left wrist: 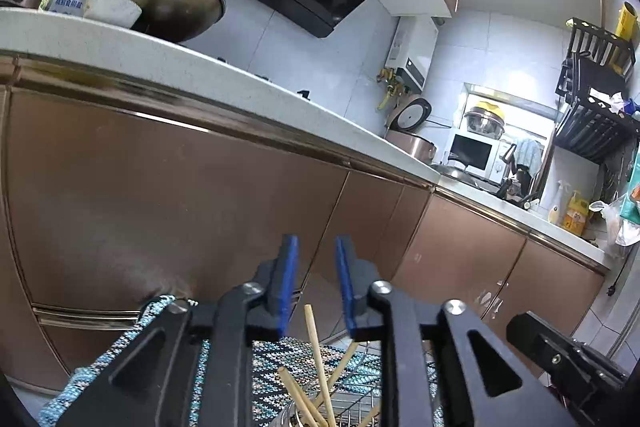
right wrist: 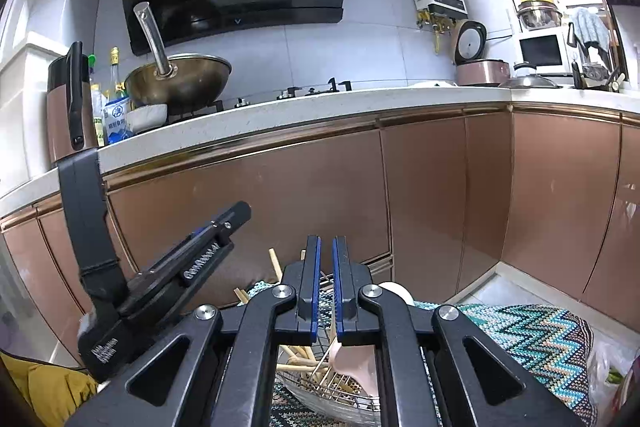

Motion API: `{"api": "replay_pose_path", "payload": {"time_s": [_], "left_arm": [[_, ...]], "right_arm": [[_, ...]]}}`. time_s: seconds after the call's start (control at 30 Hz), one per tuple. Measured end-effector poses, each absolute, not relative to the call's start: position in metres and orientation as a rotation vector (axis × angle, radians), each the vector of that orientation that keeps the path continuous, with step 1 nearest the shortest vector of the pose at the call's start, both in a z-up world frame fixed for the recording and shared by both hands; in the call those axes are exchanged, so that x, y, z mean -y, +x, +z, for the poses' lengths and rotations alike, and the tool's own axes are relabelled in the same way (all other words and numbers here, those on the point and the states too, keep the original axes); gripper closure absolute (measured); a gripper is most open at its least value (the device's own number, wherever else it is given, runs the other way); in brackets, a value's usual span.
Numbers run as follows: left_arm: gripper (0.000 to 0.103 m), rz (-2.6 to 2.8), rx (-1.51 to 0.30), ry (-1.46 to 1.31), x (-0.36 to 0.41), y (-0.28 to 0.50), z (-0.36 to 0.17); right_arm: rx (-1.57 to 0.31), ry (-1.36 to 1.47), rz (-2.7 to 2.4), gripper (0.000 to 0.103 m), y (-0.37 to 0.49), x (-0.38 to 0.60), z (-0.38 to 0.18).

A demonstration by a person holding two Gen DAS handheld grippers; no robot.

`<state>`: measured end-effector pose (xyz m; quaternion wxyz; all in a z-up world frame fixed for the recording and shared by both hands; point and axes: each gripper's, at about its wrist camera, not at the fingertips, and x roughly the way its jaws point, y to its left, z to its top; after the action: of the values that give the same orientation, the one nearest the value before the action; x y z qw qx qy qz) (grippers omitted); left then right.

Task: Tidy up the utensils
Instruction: 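Lower both chopsticks into the caddy and open both grippers, then pull both tools back up from the caddy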

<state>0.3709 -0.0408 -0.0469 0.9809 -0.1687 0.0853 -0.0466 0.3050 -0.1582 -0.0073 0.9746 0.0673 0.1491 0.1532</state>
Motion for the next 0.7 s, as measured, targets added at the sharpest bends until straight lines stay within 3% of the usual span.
{"api": "replay_pose_path", "payload": {"time_s": [0.17, 0.7], "left_arm": [[0.063, -0.086, -0.195, -0.305, 0.038, 0.35, -0.034], [0.043, 0.009, -0.309, -0.146, 0.013, 0.267, -0.003]], "right_arm": [[-0.292, 0.152, 0.296, 0.09, 0.293, 0.161, -0.001], [-0.321, 0.148, 0.166, 0.07, 0.221, 0.174, 0.01]]}}
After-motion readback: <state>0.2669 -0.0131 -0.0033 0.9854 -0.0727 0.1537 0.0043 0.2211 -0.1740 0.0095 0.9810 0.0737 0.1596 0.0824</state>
